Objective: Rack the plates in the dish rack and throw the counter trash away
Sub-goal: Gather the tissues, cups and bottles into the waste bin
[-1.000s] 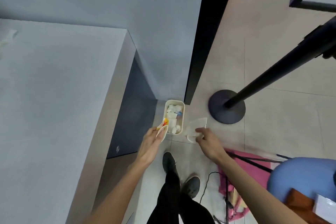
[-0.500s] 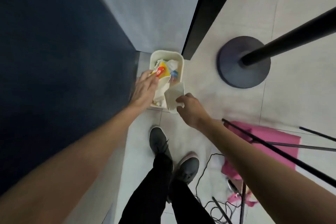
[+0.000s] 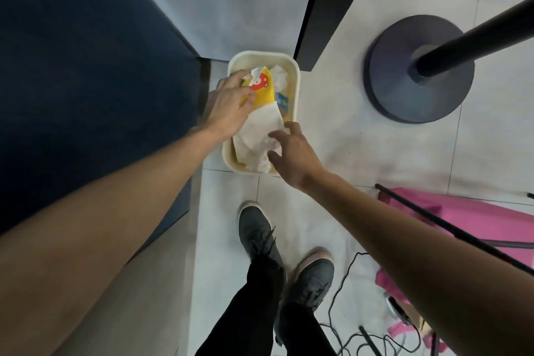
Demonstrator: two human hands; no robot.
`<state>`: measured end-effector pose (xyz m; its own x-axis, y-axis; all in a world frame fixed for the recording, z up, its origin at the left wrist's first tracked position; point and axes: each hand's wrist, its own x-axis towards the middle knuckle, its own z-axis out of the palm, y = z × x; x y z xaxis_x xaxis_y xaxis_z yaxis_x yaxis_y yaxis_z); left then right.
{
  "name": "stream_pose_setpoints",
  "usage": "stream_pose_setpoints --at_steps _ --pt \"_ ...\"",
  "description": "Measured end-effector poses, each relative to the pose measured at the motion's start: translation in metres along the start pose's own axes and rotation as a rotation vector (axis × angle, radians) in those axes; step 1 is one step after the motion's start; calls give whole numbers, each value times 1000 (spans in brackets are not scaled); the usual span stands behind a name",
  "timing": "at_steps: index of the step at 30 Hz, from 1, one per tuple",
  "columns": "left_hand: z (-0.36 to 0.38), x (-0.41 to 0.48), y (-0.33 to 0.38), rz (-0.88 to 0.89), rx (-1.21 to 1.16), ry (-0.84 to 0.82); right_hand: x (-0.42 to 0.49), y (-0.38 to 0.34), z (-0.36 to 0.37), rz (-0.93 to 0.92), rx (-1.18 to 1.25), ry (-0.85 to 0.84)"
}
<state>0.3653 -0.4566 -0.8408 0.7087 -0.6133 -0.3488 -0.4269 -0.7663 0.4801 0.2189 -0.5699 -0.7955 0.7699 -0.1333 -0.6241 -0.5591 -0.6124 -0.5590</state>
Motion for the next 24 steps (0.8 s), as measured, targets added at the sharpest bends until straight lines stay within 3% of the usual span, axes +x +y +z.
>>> stream_pose_setpoints --at_steps 3,8,16,24 --pt "-1 -7 3 49 18 125 -8 -5 9 -95 -176 91" --pt "13 -21 -12 297 283 -43 -2 0 29 -118 -386 -56" --pt "36 -18 -14 271 548 -111 9 16 47 -92 -519 -121" --pt "18 -30 -3 209 386 -142 -14 11 27 -105 -404 -82"
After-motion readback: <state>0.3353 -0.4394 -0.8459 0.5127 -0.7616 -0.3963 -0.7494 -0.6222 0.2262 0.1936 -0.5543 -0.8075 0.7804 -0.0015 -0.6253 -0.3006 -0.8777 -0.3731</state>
